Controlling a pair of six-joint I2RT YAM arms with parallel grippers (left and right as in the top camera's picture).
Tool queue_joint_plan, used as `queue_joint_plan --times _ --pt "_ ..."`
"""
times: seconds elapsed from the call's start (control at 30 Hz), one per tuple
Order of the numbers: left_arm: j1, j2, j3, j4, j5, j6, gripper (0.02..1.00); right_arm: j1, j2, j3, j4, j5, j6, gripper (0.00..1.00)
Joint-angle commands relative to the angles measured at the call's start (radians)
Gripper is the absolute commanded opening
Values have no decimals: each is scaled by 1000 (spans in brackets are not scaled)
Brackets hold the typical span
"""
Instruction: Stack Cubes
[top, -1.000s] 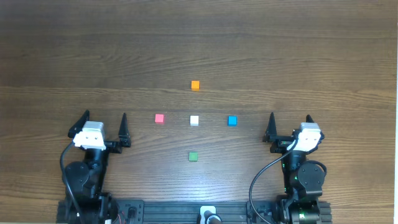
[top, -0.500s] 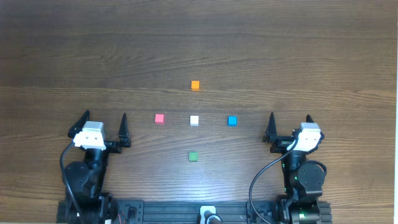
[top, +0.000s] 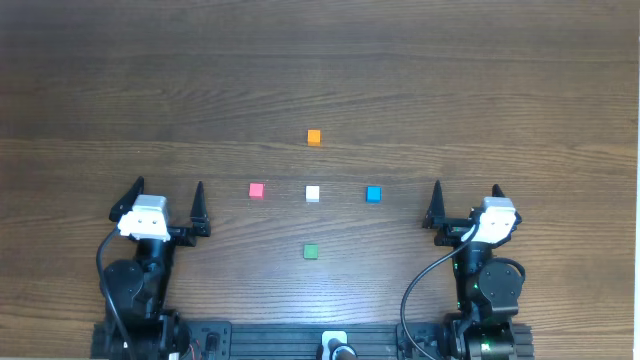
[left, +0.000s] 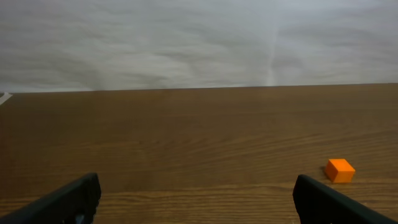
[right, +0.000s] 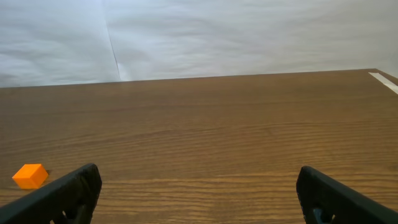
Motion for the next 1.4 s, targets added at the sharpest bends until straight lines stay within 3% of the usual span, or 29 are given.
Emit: queue_joint_plan --times 0.03,0.47,0.63,1.0,1.23,1.4 --pt "5 -5 -5 -1 6 14 1000 -6 -10 -10 2 -9 -1 991" --pt "-21 61 -1 53 37 -43 998 -6 -10 -10 2 -9 -1 991" --pt "-87 325 151 10 38 -113 998 -6 -10 -10 2 -9 -1 993" --pt "-210 1064 827 -535 47 -231 998 -6 -10 -10 2 -9 -1 993" --pt "-342 1308 881 -544 -43 -350 998 -6 -10 -10 2 -9 -1 993" --pt "-398 1416 884 -520 -50 -380 998 -6 -10 -10 2 -9 -1 993"
